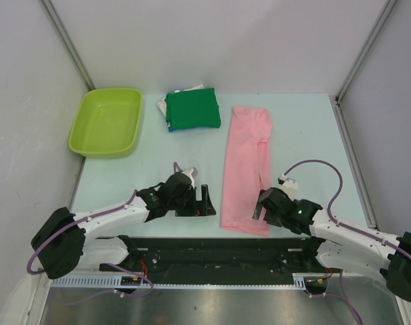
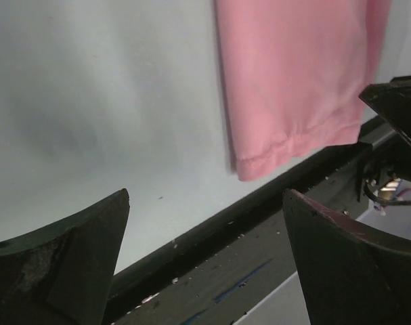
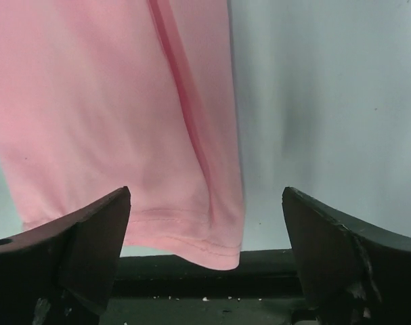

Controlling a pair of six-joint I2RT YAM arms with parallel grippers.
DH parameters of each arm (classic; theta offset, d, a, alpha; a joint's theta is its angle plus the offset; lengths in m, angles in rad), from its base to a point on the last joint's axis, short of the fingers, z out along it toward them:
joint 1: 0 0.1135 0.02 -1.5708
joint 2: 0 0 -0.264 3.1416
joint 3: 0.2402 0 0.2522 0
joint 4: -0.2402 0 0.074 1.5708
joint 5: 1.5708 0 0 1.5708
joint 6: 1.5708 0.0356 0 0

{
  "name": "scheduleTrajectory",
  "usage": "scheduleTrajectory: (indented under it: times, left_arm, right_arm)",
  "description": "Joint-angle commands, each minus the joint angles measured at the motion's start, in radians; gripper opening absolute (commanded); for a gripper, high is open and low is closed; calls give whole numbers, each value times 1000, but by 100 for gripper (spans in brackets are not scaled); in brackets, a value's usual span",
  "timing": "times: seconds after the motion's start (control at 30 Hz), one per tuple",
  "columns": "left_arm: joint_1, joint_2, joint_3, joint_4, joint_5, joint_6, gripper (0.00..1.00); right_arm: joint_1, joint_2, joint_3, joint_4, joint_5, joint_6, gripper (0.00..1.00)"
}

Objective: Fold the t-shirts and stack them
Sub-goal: Fold the tshirt

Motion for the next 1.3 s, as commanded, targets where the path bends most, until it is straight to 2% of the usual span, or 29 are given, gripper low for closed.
scheduleTrajectory:
  times: [0.0, 0.1, 0.23, 0.33, 0.47, 0.57, 0.77, 0.8, 0.87, 0.97, 1.0, 1.1, 1.13, 1.17, 1.27]
  left_arm:
    - [-48, 8, -16, 113, 67, -50, 100]
    - [-85, 27, -42, 173, 100, -73, 100]
    - [-122, 86, -70, 269, 161, -95, 100]
    - [-140, 159, -50, 273, 173, -77, 100]
    - [-154, 214, -37, 291, 157, -66, 100]
    - [-154, 267, -24, 317, 152, -55, 96]
    - [-154, 370, -21, 377, 181, -63, 81]
    - [-154, 381, -21, 383, 181, -64, 76]
    - [-153, 404, -19, 395, 187, -66, 72]
    - [-154, 407, -24, 400, 183, -69, 60]
    - [-153, 404, -24, 397, 180, -67, 45]
    - [-153, 409, -21, 394, 178, -60, 18]
    - [-153, 410, -19, 394, 180, -58, 12]
    - [-153, 413, -17, 395, 178, -58, 1]
    - [-153, 412, -17, 395, 178, -60, 0]
  right_arm:
    - [9, -90, 0, -40, 67, 38, 100]
    - [12, -171, -3, -112, 96, 76, 100]
    - [18, -294, -59, -143, 37, 146, 100]
    - [29, -403, -133, -141, -29, 217, 100]
    - [52, -500, -199, -155, -45, 278, 100]
    - [61, -538, -228, -154, -56, 305, 98]
    - [81, -520, -236, -135, -47, 315, 98]
    - [84, -515, -236, -134, -45, 319, 98]
    - [86, -512, -235, -126, -40, 316, 98]
    - [86, -509, -232, -132, -30, 320, 97]
    - [87, -512, -225, -135, -25, 323, 97]
    - [87, -515, -210, -152, -5, 325, 97]
    - [89, -512, -205, -152, 1, 323, 97]
    - [89, -512, -199, -164, 7, 325, 97]
    - [90, -511, -184, -184, 19, 332, 97]
